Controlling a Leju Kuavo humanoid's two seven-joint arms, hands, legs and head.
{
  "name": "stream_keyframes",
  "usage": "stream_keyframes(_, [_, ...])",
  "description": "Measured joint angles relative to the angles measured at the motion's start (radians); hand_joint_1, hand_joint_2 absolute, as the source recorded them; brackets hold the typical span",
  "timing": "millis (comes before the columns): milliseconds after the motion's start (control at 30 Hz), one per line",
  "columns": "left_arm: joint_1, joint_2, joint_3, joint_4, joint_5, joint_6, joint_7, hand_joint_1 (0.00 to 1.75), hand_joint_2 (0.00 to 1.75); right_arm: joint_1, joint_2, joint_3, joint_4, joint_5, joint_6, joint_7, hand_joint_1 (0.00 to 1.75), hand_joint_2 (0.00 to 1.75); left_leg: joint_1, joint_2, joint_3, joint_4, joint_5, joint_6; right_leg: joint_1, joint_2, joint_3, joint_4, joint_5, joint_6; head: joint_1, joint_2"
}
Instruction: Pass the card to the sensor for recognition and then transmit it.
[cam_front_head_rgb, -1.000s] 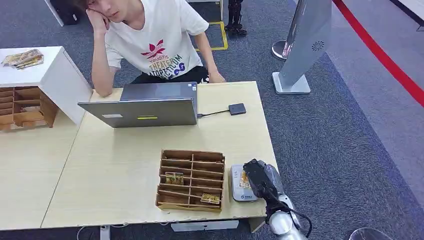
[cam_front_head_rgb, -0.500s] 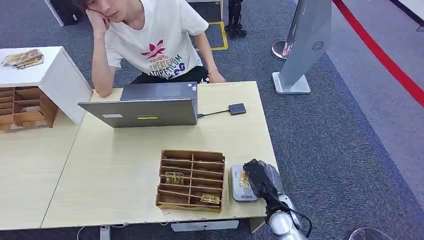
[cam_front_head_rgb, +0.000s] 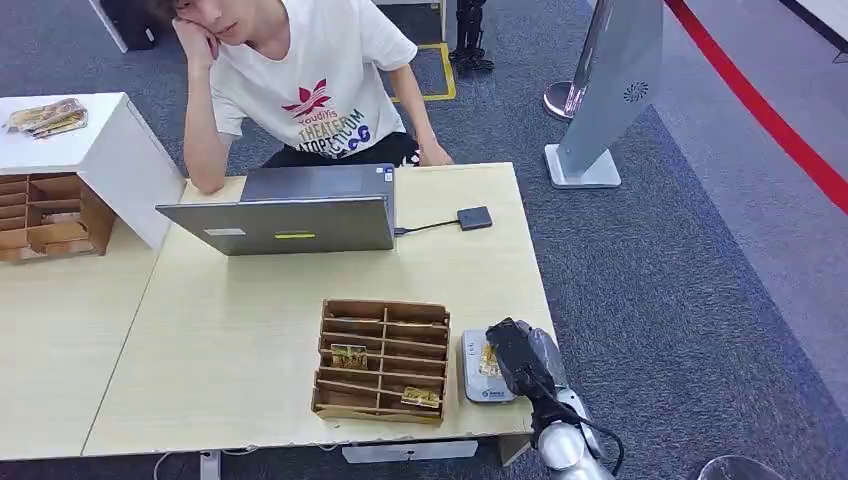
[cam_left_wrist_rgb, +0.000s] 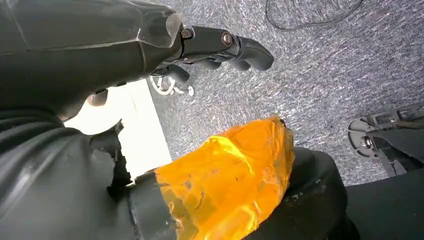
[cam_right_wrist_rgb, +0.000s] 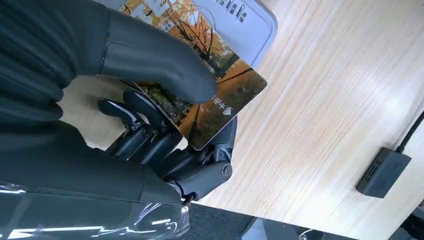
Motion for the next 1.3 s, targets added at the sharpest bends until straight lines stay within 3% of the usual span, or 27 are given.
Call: stream_keyframes(1300, [0.0,0.0,0.0,0.0,0.004,0.003,0.007,0.0,0.0,0.003,0.007,-0.011,0.0,0.003,0.006,0.0,1.75,1.75,0.0,0.0,0.0,0.0,0.0,0.0,0.0,0.0,0.0,0.0,0.0,0.0,0.0,0.0])
